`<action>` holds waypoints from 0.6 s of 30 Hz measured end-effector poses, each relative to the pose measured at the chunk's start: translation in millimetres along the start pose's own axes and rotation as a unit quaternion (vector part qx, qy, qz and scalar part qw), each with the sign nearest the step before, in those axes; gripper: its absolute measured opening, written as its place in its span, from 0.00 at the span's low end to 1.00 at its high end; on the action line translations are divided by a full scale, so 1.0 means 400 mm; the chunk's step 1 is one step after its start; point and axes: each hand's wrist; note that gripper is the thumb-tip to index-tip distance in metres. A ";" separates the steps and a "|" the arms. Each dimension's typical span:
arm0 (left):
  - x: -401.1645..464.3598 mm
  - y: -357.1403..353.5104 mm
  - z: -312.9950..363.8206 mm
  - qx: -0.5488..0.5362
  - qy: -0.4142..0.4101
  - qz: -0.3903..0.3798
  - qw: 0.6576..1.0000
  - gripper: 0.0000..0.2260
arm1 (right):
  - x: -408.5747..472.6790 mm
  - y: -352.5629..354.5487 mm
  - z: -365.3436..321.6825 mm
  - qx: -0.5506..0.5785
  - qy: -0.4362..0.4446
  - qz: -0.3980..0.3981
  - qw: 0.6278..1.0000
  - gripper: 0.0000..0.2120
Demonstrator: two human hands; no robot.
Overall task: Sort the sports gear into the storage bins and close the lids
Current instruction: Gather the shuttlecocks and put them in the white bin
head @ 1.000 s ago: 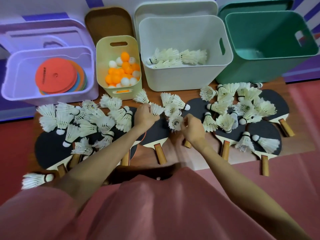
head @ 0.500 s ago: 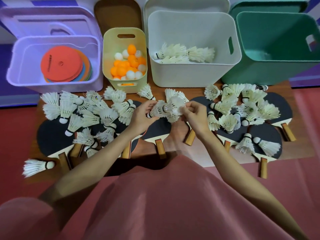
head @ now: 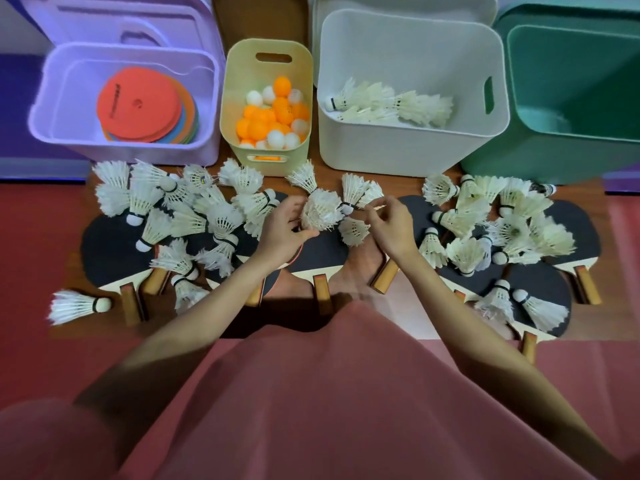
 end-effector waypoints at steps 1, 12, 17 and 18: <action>-0.003 0.001 -0.001 -0.003 0.004 0.001 1.000 0.23 | 0.006 -0.002 0.016 -0.048 -0.017 0.002 0.999 0.09; -0.013 0.005 -0.017 -0.026 0.016 0.022 0.999 0.22 | 0.021 -0.033 0.064 -0.233 -0.058 -0.066 0.968 0.11; -0.017 0.012 -0.023 -0.019 0.022 0.023 0.999 0.23 | 0.007 0.004 0.078 -0.253 -0.032 -0.019 0.967 0.07; -0.016 0.013 -0.022 -0.014 0.022 0.023 0.999 0.23 | 0.003 0.016 0.077 -0.228 -0.020 -0.004 0.974 0.07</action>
Point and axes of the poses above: each hand's wrist, its own x-axis towards the middle knuckle, its own y-axis out of the back of the hand, z = x × y, and after that the axes turned 12 degrees about -z, right-handed
